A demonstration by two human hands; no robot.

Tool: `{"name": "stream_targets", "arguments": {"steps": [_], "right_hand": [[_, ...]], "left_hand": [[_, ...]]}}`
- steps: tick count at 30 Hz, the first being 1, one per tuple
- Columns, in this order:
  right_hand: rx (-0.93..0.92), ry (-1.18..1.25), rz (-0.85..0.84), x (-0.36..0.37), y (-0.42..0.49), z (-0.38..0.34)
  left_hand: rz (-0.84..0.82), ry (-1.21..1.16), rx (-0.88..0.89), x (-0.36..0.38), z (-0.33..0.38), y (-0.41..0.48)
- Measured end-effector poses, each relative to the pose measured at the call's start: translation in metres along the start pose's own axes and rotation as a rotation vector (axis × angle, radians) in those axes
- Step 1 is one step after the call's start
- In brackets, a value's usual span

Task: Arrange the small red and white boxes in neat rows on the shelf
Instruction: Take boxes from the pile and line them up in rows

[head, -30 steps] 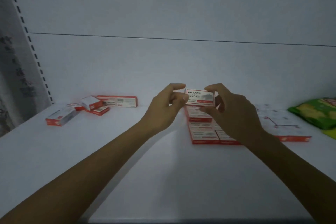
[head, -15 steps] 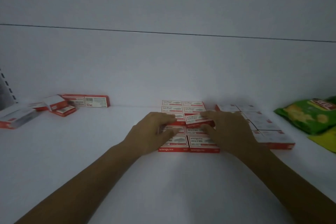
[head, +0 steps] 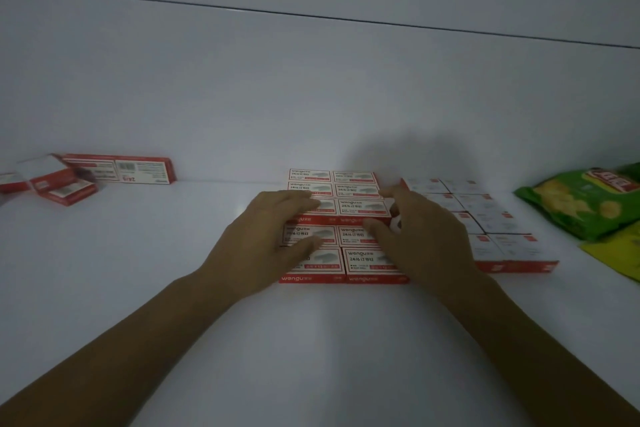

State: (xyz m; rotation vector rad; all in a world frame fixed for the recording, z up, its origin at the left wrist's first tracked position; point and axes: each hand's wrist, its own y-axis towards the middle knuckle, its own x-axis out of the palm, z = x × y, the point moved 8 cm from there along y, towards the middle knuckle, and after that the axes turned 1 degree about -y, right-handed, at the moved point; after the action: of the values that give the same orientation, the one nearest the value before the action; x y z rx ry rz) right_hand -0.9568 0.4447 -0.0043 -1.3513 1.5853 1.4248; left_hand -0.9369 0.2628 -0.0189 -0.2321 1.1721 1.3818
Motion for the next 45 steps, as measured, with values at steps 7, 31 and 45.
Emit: {"name": "stream_targets", "arguments": {"steps": [7,31,45], "right_hand": [[-0.128,-0.054,-0.004,-0.003,-0.005,-0.013],[-0.326,-0.140,0.061,-0.033,-0.012,-0.124],[-0.524,0.028,-0.118,0.054,-0.032,-0.347]], "left_hand": [[0.046,-0.097,0.001,-0.007,0.006,0.001],[0.015,-0.010,0.003,-0.060,-0.031,-0.001],[0.022,0.211,-0.114,-0.221,-0.182,-0.120]]}}
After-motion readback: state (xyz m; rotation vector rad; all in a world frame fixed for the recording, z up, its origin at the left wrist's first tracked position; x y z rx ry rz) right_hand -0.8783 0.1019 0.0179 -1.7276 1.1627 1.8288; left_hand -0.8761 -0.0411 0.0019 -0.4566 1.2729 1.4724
